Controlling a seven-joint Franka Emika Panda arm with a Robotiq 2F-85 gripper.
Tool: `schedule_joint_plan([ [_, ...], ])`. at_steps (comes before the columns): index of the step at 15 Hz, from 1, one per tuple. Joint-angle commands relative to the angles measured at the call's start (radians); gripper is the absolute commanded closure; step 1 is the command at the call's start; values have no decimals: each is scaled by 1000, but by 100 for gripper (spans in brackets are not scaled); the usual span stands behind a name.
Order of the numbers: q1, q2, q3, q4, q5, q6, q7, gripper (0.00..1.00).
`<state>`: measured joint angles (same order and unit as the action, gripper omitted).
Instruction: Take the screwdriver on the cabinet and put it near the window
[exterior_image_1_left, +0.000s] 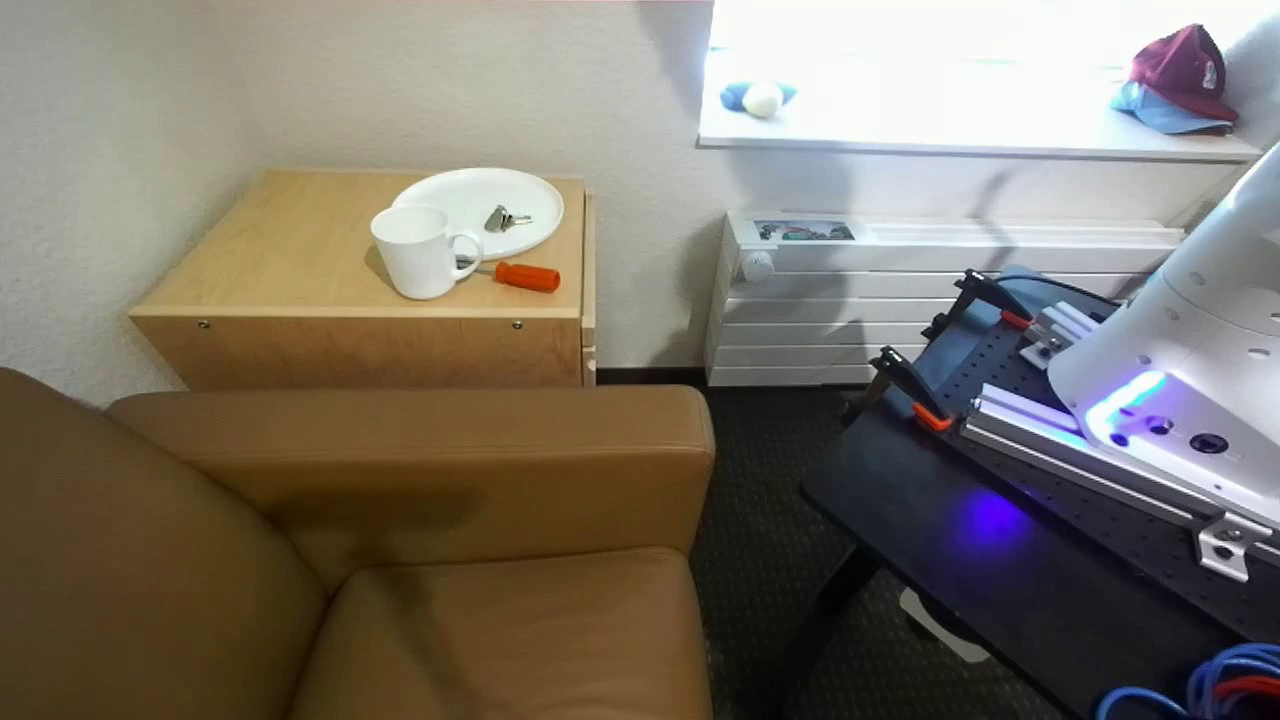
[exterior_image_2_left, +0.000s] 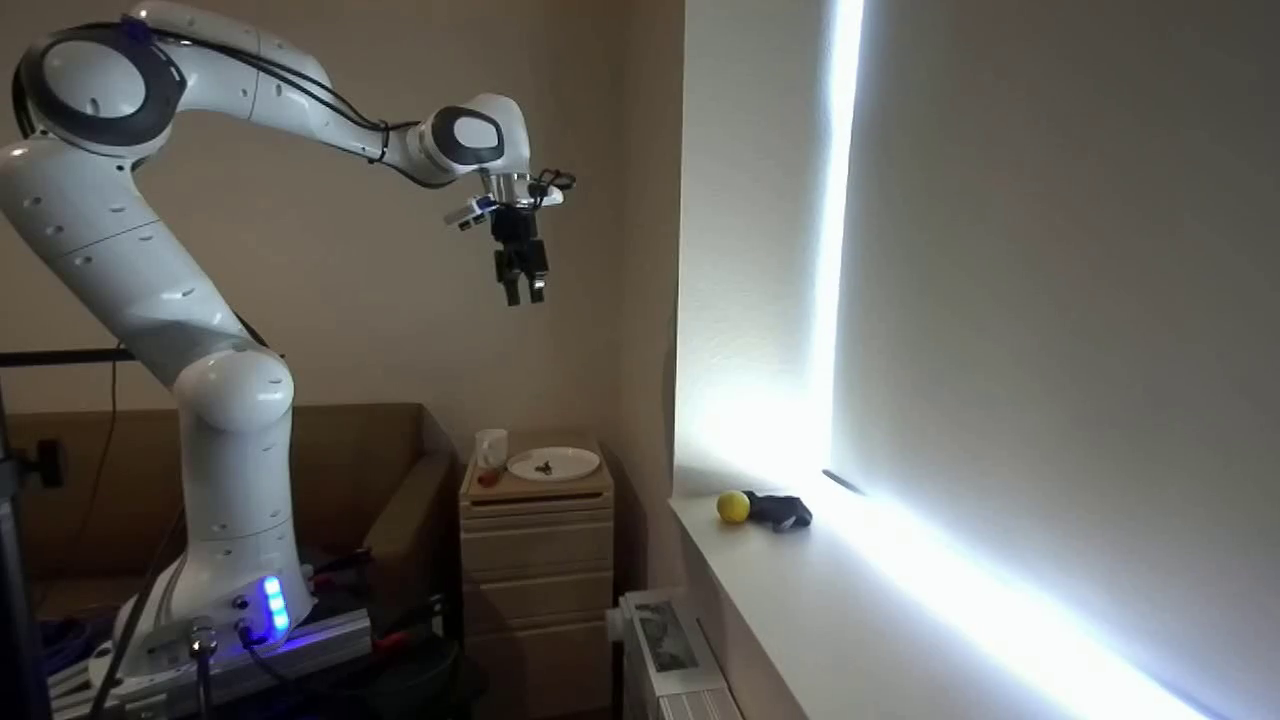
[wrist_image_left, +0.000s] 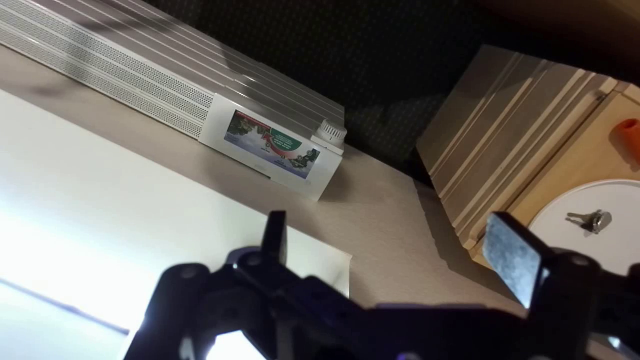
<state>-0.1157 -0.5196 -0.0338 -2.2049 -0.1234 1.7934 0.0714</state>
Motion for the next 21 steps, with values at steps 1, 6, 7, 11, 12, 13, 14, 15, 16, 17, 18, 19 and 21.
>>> schedule_joint_plan([
  [1,8,1,-6,3,-3,-3,3,0],
  [6,65,4,-18,-60,73,-27,-92,0],
  [7,86,-18,-3,-104,96,-17,-105,0],
  [11,198,-61,63,-231,179,-16,-156,0],
  [12,229,-65,85,-258,187,-13,-166,0],
  [13,257,-65,113,-282,183,-6,-169,0],
  [14,278,-65,141,-300,160,10,-173,0],
  [15,289,-65,156,-301,145,28,-165,0],
  [16,295,-67,160,-295,145,27,-158,0],
  [17,289,-42,156,-270,160,-1,-134,0],
  [18,297,-43,165,-271,157,3,-134,0],
  [19,299,-45,167,-271,156,4,-134,0],
  [21,287,-11,190,-292,116,61,-95,0],
])
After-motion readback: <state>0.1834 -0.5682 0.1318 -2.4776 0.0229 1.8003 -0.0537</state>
